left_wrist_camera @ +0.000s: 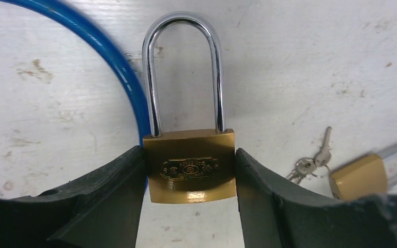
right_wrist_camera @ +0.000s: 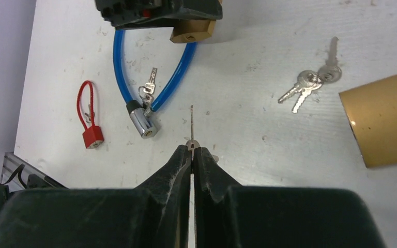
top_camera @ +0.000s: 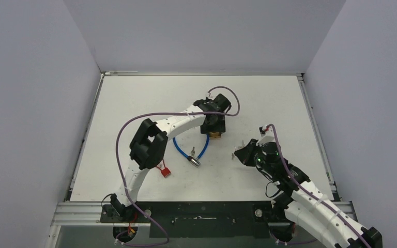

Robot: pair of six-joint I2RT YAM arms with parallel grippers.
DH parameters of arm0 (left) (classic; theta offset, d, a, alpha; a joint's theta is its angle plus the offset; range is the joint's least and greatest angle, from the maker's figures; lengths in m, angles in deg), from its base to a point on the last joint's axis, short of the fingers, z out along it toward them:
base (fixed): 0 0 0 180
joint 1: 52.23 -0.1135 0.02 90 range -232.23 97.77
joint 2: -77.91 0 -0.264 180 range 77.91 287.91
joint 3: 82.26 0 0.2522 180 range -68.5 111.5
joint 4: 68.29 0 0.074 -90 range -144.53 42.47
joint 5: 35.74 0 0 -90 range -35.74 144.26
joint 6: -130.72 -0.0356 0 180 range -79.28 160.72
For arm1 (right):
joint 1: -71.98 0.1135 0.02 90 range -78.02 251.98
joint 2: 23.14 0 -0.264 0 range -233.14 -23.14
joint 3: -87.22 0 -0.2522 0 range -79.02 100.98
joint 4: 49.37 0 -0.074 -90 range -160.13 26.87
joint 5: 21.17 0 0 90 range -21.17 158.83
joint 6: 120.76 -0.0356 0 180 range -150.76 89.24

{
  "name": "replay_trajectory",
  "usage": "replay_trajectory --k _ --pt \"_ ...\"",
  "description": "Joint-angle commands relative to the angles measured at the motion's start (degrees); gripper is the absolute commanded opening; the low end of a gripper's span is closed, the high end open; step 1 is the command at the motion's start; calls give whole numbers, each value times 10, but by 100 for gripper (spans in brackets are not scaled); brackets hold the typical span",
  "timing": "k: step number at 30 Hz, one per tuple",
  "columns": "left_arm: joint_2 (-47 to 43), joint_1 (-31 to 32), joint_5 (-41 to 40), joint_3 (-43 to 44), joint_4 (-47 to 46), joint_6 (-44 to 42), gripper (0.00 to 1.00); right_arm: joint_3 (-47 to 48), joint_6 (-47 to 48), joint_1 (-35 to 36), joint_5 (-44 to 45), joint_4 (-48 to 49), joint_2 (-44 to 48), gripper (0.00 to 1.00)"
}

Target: Unlock with the key

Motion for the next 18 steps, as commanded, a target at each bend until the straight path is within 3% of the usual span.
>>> replay_trajectory --k 1,7,18 --pt "-116 -27 61 -39 -67 20 0 13 21 -4 -31 130 -71 0" --pt "-193 -71 116 -177 -197 89 0 14 19 -4 -62 248 -180 0" --pt "-215 -97 153 -225 -243 141 0 64 18 7 -146 382 -338 0"
